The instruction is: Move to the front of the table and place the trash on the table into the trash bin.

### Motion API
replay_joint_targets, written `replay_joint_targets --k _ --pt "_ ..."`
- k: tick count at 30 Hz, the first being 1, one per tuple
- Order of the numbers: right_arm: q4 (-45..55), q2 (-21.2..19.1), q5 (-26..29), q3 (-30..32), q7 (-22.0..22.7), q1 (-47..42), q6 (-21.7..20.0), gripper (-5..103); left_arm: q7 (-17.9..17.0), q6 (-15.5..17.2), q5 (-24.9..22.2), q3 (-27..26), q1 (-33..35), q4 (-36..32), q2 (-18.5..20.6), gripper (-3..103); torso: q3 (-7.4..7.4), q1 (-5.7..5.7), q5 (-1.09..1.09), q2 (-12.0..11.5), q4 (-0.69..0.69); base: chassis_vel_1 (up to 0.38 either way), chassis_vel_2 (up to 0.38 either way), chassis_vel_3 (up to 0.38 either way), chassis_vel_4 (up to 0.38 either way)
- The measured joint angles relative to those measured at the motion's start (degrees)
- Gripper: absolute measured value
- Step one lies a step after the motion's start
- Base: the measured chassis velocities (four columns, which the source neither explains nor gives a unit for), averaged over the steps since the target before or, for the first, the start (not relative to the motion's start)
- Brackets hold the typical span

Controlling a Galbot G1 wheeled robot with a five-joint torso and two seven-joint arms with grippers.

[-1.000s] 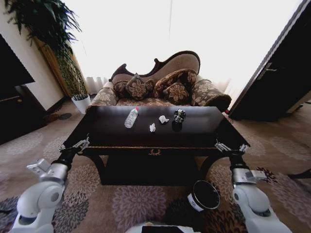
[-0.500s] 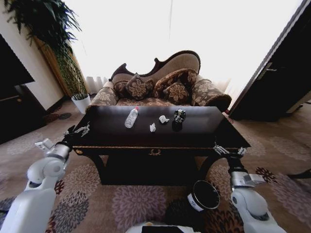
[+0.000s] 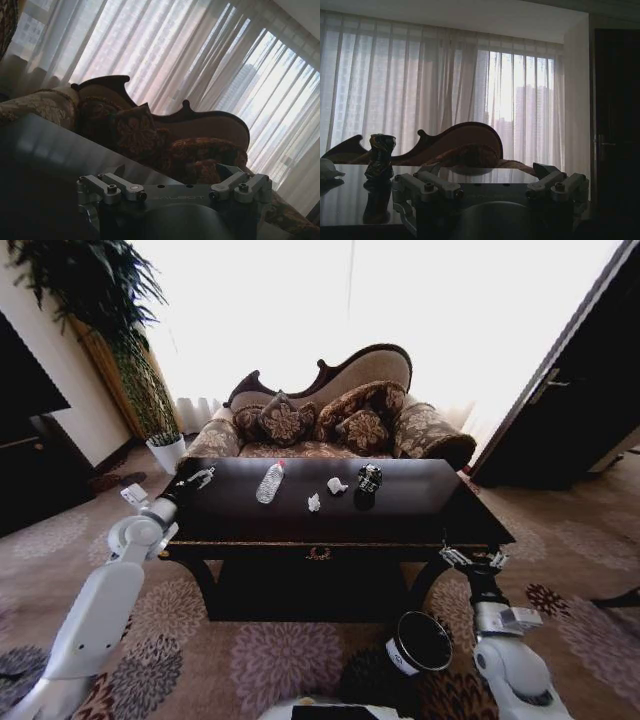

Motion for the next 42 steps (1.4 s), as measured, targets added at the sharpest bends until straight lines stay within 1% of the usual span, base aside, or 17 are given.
replay_joint_targets --k 3,6,7,9,11,13,14,15,19,23,26,30,31,34,36,37,42 --pt "-0.4 0.6 -0.5 0.0 0.0 -0.1 0.2 100 -5.9 2.9 -0.4 4.4 -5.4 3.0 -0.1 100 0.00 0.00 -0.01 0.0 0.01 0.000 0.000 0.000 0.000" --pt "-0.6 0.9 -0.7 0.0 0.0 -0.2 0.3 100 -7.5 4.2 -2.1 6.1 -7.5 3.2 0.1 100 0.00 0.00 -0.01 0.0 0.01 0.000 0.000 0.000 0.000" --pt "-0.9 1.1 -0.9 -0.1 0.0 -0.2 0.4 100 -8.4 5.5 -4.7 7.2 -9.3 2.5 0.3 100 0.00 0.00 -0.01 0.0 0.01 0.000 0.000 0.000 0.000" --pt "-1.0 1.2 -1.0 -0.1 -0.1 -0.2 0.5 100 -8.5 5.8 -5.8 7.4 -9.8 2.0 0.3 100 0.00 0.00 0.00 0.0 0.00 0.000 0.000 0.000 0.000" --pt "-1.2 1.3 -1.1 -0.1 -0.1 -0.2 0.6 100 -8.6 7.6 -10.1 7.5 -10.9 -0.4 0.8 100 -0.01 0.00 0.00 0.0 0.00 0.000 0.000 0.000 0.000" --pt "-1.6 1.3 -1.4 -0.3 -0.1 -0.2 0.7 100 -11.6 10.9 -15.7 7.4 -11.6 -3.1 1.5 100 -0.01 0.00 0.00 0.0 0.01 0.000 0.000 0.000 0.000" --pt "-1.6 1.3 -1.4 -0.3 -0.1 -0.2 0.7 100 -11.6 10.9 -15.7 7.4 -11.6 -3.1 1.5 100 -0.01 0.00 0.00 0.0 0.01 0.000 0.000 0.000 0.000" --pt "-1.7 1.3 -1.5 -0.4 -0.1 -0.1 0.7 100 -14.6 13.0 -19.6 7.5 -12.2 -3.7 1.8 100 -0.01 -0.01 0.01 0.0 0.02 0.000 0.000 0.000 0.000" --pt "-2.0 1.5 -2.0 -1.0 -0.1 -0.1 0.9 100 -20.4 17.2 -24.5 9.6 -14.0 -0.5 1.7 100 -0.01 -0.01 -0.02 0.0 0.03 0.000 0.000 0.000 0.000" --pt "-2.1 1.7 -2.3 -1.2 -0.2 -0.2 1.0 100 -22.9 18.8 -25.9 11.5 -16.1 3.2 -0.1 100 -0.01 0.00 -0.02 0.0 0.03 0.000 0.000 0.000 0.000" --pt "-2.3 1.7 -2.5 -1.2 -0.2 -0.4 1.2 100 -23.3 19.0 -25.3 12.8 -18.3 5.4 -1.5 100 -0.01 0.00 -0.02 0.0 0.01 0.000 0.000 0.000 0.000" --pt "-2.8 1.7 -2.7 -0.7 -0.3 -0.7 1.8 100 -25.1 19.4 -25.1 17.0 -24.9 9.7 -2.9 100 -0.01 -0.01 0.01 0.0 0.00 0.000 0.000 0.000 0.000" --pt "-2.8 1.7 -2.7 -0.7 -0.3 -0.7 1.8 100 -25.1 19.4 -25.1 17.0 -24.9 9.7 -2.9 100 -0.01 -0.01 0.01 0.0 0.00 0.000 0.000 0.000 0.000" --pt "-3.0 2.0 -3.0 -0.7 -0.4 -0.6 2.0 100 -28.6 19.5 -28.3 19.9 -28.9 12.5 -4.0 100 -0.01 0.00 0.00 0.0 0.01 0.000 0.000 0.000 0.000" --pt "-3.0 2.1 -3.2 -0.8 -0.4 -0.6 2.0 100 -29.5 19.4 -29.3 20.3 -29.5 13.2 -4.4 100 -0.01 0.00 0.01 0.0 0.01 0.000 0.000 0.000 0.000" --pt "-3.0 2.3 -3.5 -0.9 -0.5 -0.6 2.0 100 -30.9 19.5 -31.1 20.9 -30.2 14.1 -5.2 100 -0.01 -0.01 0.01 0.0 0.00 0.000 0.000 0.000 0.000" --pt "-3.2 2.5 -4.1 -1.0 -0.5 -0.6 2.1 100 -32.2 19.4 -33.1 21.4 -29.8 14.9 -6.7 100 -0.01 -0.01 0.00 0.0 0.01 0.000 0.000 0.000 0.000"
